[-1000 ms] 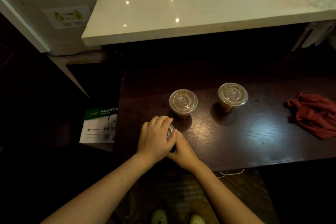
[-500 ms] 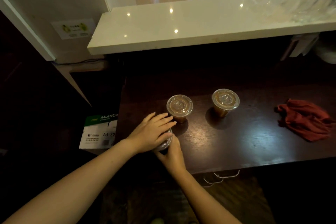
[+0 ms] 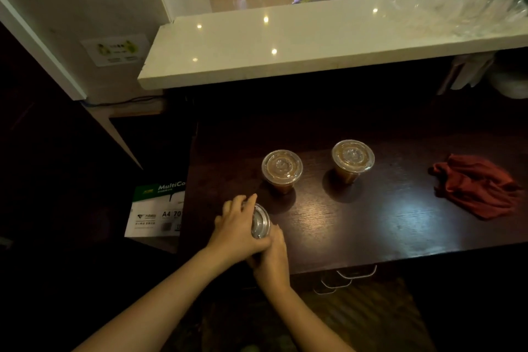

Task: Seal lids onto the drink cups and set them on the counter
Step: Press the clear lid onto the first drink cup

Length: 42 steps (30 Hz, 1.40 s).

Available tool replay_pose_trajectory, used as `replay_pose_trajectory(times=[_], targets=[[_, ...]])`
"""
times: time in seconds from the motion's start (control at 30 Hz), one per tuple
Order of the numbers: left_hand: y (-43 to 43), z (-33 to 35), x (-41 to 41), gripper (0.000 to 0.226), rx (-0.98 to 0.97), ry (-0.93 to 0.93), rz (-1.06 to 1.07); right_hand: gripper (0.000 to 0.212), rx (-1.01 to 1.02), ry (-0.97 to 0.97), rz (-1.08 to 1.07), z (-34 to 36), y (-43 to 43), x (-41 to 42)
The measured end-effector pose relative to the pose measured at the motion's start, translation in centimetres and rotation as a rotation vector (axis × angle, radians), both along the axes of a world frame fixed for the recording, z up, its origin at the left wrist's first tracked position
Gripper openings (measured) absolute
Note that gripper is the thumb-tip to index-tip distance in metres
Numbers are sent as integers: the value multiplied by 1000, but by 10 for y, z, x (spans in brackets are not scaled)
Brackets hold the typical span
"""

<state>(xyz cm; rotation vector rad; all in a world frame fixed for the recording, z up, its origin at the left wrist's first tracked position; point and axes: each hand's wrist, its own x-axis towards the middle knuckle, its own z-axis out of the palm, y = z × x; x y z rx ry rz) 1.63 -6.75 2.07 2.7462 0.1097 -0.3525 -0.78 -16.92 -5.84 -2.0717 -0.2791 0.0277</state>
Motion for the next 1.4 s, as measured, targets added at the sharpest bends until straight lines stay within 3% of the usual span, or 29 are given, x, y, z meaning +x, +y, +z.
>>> replay_pose_trajectory(times=[0.3, 0.43, 0.5, 0.63, 0.7, 0.97, 1.4], targets=[[42, 7, 18, 90, -82, 20, -513, 82, -26, 118, 347, 4, -32, 37], [50, 14, 30, 92, -17, 117, -644, 74, 2, 159, 424, 11, -24, 51], [51, 14, 31, 90, 13, 112, -586, 68, 40, 131, 371, 10, -20, 50], [28, -2, 8, 84, 5, -34, -138, 63, 65, 95, 252, 3, -9, 38], [15, -14, 2, 82, 98, -135, -48, 63, 30, 85, 227, -5, -4, 36], [8, -16, 3, 68, 145, -332, -20, 57, -10, -3, 279, -6, -4, 43], [11, -9, 4, 70, 161, -255, -57, 53, 48, 21, 253, 1, -1, 42]])
